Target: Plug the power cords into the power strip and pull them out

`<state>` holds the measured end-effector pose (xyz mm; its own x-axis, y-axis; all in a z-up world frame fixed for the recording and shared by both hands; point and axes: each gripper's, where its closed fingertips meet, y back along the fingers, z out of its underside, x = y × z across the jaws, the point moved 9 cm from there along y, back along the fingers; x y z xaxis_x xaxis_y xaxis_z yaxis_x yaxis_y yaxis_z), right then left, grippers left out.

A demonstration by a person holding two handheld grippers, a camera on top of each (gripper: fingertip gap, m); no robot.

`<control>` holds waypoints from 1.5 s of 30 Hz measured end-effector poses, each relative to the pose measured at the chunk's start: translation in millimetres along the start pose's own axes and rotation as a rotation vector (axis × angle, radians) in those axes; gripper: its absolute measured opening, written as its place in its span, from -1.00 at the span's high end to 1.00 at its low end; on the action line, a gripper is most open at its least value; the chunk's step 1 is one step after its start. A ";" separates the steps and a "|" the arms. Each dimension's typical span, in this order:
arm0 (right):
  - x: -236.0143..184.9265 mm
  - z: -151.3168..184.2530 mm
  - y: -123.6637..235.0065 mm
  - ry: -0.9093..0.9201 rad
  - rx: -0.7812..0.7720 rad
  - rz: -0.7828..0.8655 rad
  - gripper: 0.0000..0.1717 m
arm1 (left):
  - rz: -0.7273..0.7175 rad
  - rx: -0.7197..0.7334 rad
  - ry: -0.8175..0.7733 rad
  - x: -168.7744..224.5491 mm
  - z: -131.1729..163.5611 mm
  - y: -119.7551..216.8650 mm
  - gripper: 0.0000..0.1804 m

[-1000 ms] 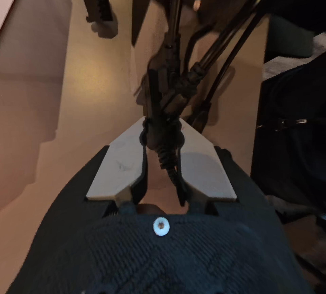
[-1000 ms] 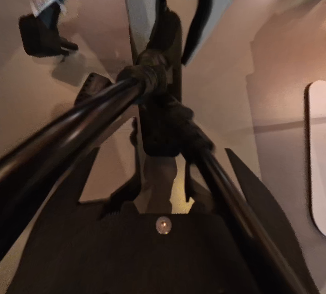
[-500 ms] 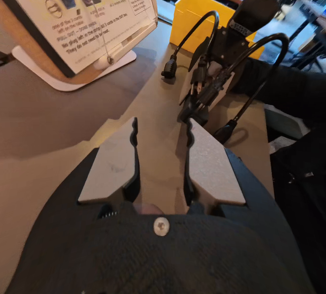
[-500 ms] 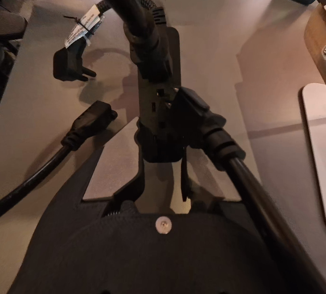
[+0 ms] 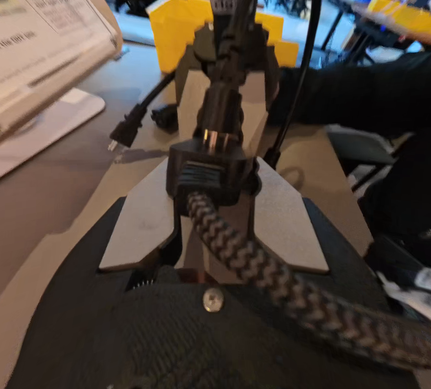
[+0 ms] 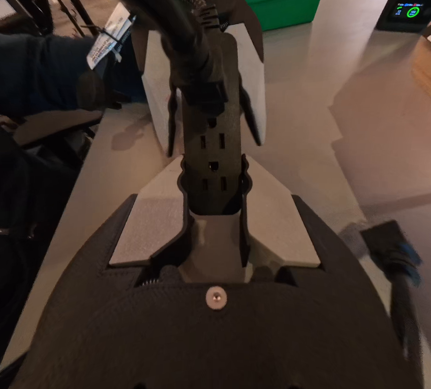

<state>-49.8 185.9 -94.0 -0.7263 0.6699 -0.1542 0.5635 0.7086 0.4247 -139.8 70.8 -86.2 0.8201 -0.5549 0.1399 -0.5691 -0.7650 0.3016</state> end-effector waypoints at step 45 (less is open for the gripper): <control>-20.2 45.6 49.8 -0.183 -0.448 0.301 0.32 | 0.164 0.003 -0.108 10.9 32.9 47.8 0.50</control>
<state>10.8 217.8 -110.4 -0.4566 0.8837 -0.1027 0.4844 0.3438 0.8045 -160.0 17.4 -101.3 0.7053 -0.7039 0.0843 -0.6946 -0.6624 0.2805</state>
